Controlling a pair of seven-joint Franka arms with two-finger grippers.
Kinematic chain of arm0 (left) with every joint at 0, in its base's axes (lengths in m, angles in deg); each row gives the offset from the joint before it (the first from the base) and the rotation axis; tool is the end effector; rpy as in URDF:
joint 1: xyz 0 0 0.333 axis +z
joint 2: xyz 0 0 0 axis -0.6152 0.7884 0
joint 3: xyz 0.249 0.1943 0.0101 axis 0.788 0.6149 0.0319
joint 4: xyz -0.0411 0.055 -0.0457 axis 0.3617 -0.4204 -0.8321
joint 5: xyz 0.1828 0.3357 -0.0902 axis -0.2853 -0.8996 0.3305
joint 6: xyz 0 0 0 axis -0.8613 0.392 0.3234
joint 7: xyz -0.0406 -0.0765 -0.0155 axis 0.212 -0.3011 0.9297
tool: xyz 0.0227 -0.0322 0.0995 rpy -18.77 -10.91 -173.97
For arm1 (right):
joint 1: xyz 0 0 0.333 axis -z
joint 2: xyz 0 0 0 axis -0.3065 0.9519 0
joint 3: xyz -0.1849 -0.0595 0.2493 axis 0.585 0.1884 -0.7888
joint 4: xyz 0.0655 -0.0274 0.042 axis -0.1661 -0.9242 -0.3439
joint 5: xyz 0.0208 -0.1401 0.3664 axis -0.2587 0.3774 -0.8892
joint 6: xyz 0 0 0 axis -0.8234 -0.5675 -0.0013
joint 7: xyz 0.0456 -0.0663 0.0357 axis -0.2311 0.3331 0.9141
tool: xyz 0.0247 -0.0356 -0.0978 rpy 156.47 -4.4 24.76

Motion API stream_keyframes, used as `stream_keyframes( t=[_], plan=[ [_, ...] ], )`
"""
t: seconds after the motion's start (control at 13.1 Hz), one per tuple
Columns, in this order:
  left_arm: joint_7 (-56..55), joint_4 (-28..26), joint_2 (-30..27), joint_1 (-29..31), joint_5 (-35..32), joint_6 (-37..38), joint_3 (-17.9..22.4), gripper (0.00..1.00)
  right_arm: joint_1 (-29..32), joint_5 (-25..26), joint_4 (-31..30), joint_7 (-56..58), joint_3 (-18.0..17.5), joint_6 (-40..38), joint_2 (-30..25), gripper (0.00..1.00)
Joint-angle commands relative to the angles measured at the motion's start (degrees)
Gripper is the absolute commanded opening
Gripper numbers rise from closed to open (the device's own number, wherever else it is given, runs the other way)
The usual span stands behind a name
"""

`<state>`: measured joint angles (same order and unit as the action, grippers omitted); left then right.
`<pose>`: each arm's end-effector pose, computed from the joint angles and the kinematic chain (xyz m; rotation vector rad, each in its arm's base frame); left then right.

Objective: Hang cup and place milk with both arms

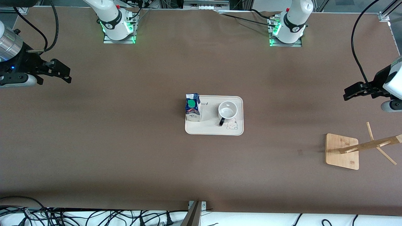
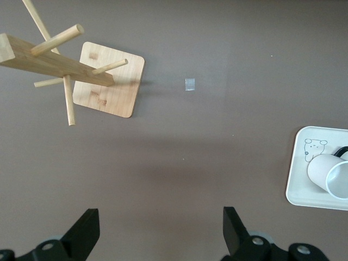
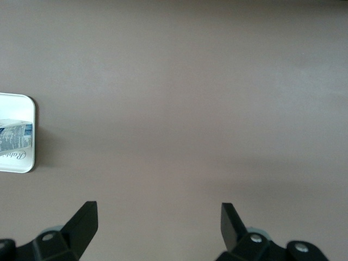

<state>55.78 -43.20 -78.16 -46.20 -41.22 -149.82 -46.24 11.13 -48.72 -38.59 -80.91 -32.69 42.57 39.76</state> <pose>0.6073 0.0096 0.5828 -3.1166 -0.1503 0.0522 0.5679 0.0540 0.6108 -3.1358 -0.1027 -0.0461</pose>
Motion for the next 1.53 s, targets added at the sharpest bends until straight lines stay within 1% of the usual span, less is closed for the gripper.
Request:
stream_keyframes(
  t=[0.0,0.69,0.84,1.0,1.15,1.3,1.38,1.45],
  plan=[
    [0.58,-0.69,-0.70,0.23,0.91,-0.06,0.08,1.00,0.30,0.59,0.80,-0.04,-0.54,0.59,0.10,1.00],
    [0.49,0.02,-0.26,0.41,1.09,-0.06,-0.18,1.00,0.04,0.32,1.15,-0.04,-0.62,1.03,0.36,1.00],
    [0.49,0.46,0.09,-0.03,1.00,-0.06,-0.27,1.00,-1.80,0.41,3.08,-0.39,-0.71,0.86,1.15,1.00],
    [0.66,0.46,0.18,-0.29,1.09,0.11,-0.36,1.00,-1.28,0.32,3.08,-0.40,-0.36,1.04,2.73,1.00],
    [0.67,0.37,0.18,-0.38,1.09,0.37,-1.15,1.00,-1.28,0.41,3.17,-0.05,-0.18,0.69,2.74,1.00],
    [0.58,0.11,0.18,-0.38,1.17,0.55,-1.68,1.00,-2.76,1.37,2.74,0.74,-0.71,-0.28,3.00,1.00],
    [0.58,-0.07,0.18,-0.38,1.78,1.25,-2.03,1.00,-4.34,1.46,2.38,0.57,-0.89,-3.07,4.57,1.00],
    [0.58,-0.24,0.62,-0.38,3.01,1.52,-2.12,1.00,-5.23,0.94,2.47,0.22,-1.06,-3.62,4.84,1.00]
  ],
)
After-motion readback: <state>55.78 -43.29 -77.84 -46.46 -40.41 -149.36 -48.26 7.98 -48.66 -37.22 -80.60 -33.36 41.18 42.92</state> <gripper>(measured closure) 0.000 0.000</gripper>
